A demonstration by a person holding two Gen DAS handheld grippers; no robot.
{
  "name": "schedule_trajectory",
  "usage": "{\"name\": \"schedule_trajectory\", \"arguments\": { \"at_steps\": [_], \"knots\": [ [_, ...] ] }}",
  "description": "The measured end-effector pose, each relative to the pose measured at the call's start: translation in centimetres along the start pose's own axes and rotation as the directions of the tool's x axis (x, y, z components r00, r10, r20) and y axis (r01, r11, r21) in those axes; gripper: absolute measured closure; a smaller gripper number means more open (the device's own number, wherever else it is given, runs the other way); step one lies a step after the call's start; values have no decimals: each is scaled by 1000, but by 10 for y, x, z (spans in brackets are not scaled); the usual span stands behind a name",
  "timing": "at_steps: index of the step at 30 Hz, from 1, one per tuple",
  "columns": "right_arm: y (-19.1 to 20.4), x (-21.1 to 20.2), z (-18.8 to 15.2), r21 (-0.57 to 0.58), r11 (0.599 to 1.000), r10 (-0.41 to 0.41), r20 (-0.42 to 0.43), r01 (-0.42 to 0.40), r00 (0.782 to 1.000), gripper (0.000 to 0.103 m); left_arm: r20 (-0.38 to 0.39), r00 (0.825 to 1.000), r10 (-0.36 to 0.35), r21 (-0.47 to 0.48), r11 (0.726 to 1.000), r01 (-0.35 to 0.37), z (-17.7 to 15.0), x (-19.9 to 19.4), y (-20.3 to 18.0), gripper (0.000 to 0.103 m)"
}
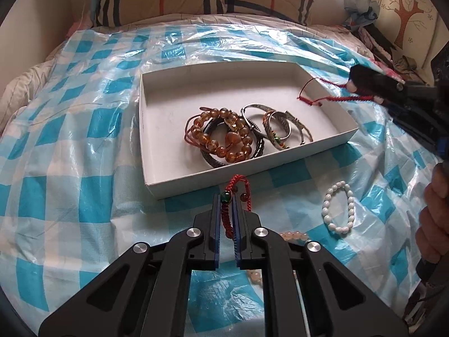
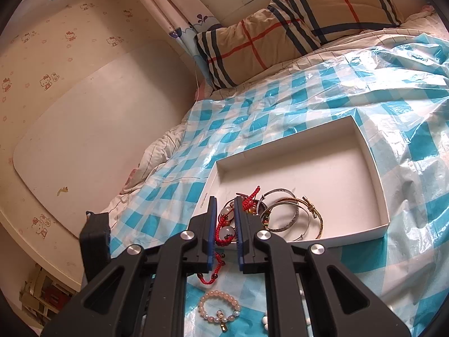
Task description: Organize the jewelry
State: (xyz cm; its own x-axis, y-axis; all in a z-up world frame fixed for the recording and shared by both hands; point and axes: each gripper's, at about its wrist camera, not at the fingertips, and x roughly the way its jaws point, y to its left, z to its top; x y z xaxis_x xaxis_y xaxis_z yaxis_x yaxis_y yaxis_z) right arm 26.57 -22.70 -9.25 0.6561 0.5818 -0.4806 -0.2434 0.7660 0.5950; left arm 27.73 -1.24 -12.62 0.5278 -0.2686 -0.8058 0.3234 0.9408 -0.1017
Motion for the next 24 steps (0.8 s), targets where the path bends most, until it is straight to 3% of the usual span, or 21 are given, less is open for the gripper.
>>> {"name": "schedule_trajectory", "arguments": {
  "at_steps": [5,11,24],
  "knots": [
    [2,1,1,-4,1000,-3,3,3,1000,90,89,995,-54,-15,998,55,23,-26,-5,96],
    [3,6,4,-8,1000,-2,6,2,1000,90,149,985,-87,-29,995,92,50,-27,-11,96],
    [-7,37,8,-4,1000,-10,-30,10,999,90,132,986,-106,-54,992,114,68,12,-9,96]
  ]
}}
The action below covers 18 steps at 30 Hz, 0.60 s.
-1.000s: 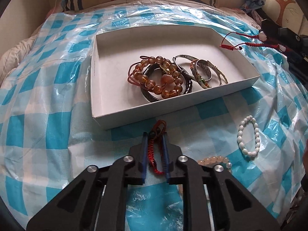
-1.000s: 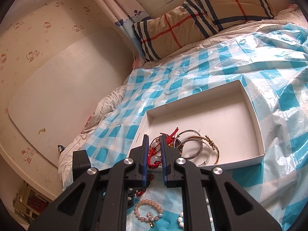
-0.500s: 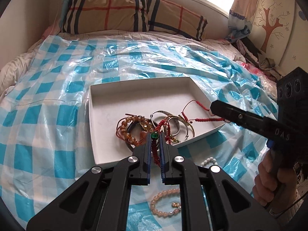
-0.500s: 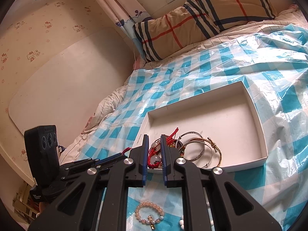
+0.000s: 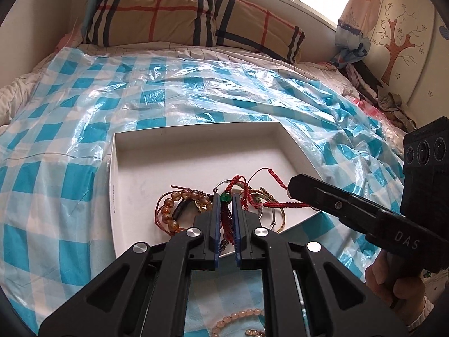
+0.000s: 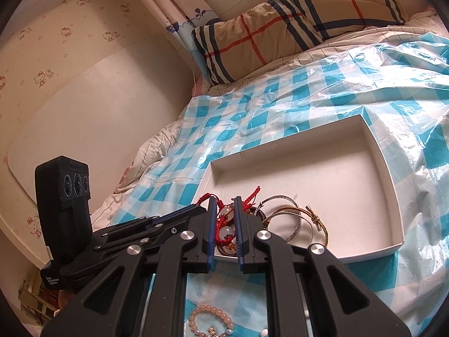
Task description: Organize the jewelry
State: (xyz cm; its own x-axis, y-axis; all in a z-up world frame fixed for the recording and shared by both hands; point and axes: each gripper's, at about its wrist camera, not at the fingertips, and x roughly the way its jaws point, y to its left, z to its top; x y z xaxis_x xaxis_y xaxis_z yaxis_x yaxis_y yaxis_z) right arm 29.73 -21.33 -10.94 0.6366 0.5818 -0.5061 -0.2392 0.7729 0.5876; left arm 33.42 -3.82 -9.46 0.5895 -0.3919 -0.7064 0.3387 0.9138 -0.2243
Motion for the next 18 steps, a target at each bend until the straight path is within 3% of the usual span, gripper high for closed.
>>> {"name": "schedule_trajectory", "arguments": {
  "at_steps": [9,13,18],
  "knots": [
    [-11,34,-3,-18,999,-50,-80,49,996,90,-47,997,62,-9,998,-62,-1,34,14,92],
    [-18,35,-2,-16,996,-88,-85,87,992,79,-56,994,96,-20,995,-97,-4,38,21,70],
    [-20,23,-2,-5,995,-99,-64,99,993,79,-37,992,123,-26,992,-124,-4,27,26,61]
  ]
}}
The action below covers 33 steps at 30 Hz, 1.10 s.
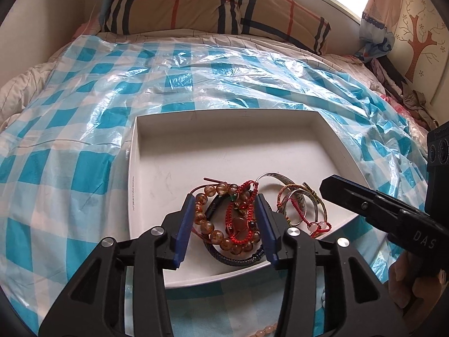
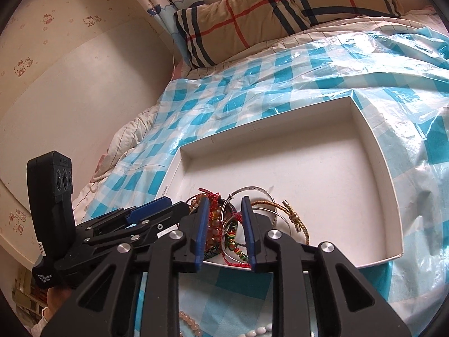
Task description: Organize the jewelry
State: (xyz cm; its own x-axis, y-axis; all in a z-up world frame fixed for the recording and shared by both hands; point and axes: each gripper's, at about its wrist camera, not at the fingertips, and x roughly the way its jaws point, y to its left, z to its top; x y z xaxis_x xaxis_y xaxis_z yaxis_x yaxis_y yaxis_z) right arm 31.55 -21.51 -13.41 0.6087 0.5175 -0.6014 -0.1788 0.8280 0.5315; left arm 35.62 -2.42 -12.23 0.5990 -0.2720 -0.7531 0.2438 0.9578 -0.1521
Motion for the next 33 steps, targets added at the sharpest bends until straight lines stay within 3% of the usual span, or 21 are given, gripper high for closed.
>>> {"name": "schedule_trajectory", "arguments": {
  "at_steps": [14,25,29,33],
  "knots": [
    [-2,-49,-22,16,999,-50,-7,50,999,76,21,999,26,28,999,-26,-33,-58,2,52],
    [-32,-54,-72,24,985,-167,-157,173,973,76,-114,992,-46,120,991,59,-87,-51,-23,52],
    [-33,-49,-80,-5,981,-189,-197,192,962,68,-156,987,-46,145,987,69,-98,-45,-29,52],
    [-31,-42,-83,-43,977,-212,-211,207,954,67,-184,982,-49,152,985,78,-105,-40,-29,52]
  ]
}}
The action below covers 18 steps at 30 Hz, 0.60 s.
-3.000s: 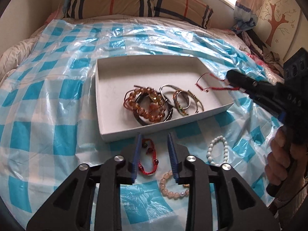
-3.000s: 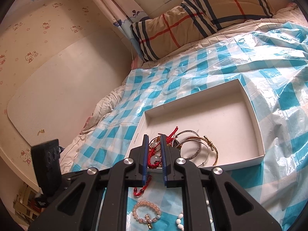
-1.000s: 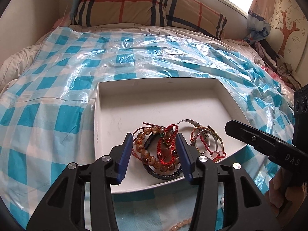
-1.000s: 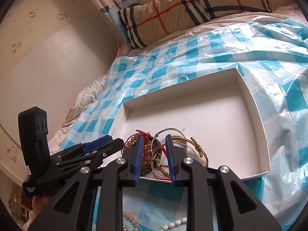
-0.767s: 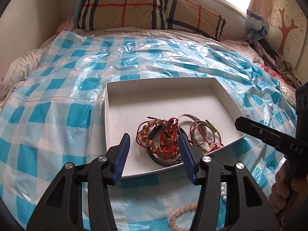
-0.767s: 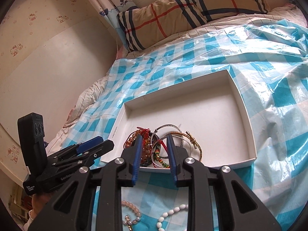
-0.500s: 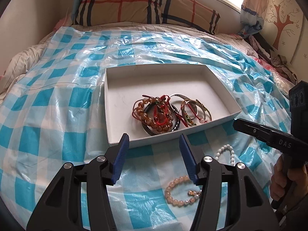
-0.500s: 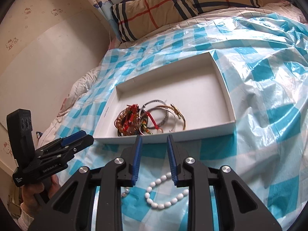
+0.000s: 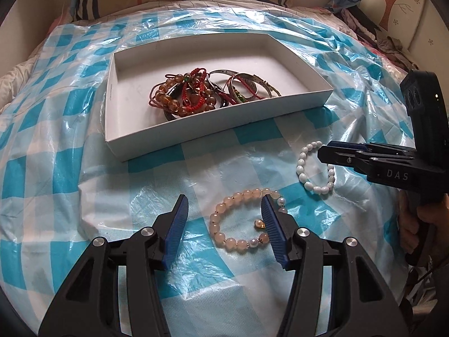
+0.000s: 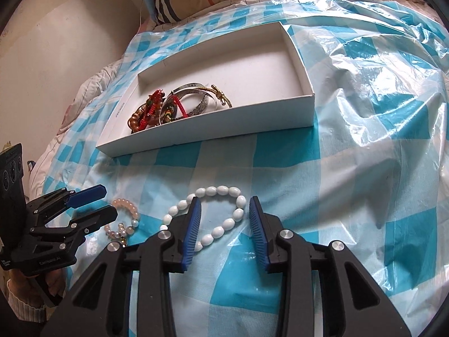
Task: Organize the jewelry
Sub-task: 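Move both tools back to the white and pink bead bracelets, then grasp peach bead bracelet with left tool while right tool grasps white bead bracelet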
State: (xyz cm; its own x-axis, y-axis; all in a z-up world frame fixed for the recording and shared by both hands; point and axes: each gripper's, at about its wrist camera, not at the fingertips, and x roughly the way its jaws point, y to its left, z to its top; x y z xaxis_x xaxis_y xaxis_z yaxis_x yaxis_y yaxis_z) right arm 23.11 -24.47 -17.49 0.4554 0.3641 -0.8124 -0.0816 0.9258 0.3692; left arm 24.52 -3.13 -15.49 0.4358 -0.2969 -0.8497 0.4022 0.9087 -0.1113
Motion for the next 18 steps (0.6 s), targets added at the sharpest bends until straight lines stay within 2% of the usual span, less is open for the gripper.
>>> {"name": "schedule_trajectory", "arguments": {
  "at_steps": [4,5,6,7,8,9,10,11,18],
  "knots": [
    [8,6,1,-61,997,-43,-3,42,999,69,-11,1000,0,-1,1000,0,-3,7,0,52],
    [10,7,1,-79,995,-56,-5,56,998,83,-11,1000,-1,5,1000,1,-3,7,-1,52],
    [13,8,0,-99,993,-70,-11,68,997,92,-12,1000,-1,11,1000,1,-3,8,-3,52],
    [14,9,-1,-106,992,-67,-19,64,998,95,-13,1000,-2,18,1000,2,-4,8,-4,60],
    [15,8,-3,-110,992,-65,-17,63,998,95,-17,1000,1,27,1000,0,-3,8,-6,73],
    [16,6,-4,-111,992,-63,-15,61,998,95,-22,1000,6,34,999,-5,-3,9,-7,78],
    [16,4,-5,-103,993,-51,-13,50,999,95,-28,1000,5,38,999,-4,-3,9,-8,89],
    [16,1,-6,-87,996,-30,-9,29,1000,95,-32,999,-3,38,999,5,-4,8,-9,95],
    [19,-34,-6,5,992,128,66,-128,990,95,25,997,-71,-32,997,72,0,-18,-2,96]
  ]
}}
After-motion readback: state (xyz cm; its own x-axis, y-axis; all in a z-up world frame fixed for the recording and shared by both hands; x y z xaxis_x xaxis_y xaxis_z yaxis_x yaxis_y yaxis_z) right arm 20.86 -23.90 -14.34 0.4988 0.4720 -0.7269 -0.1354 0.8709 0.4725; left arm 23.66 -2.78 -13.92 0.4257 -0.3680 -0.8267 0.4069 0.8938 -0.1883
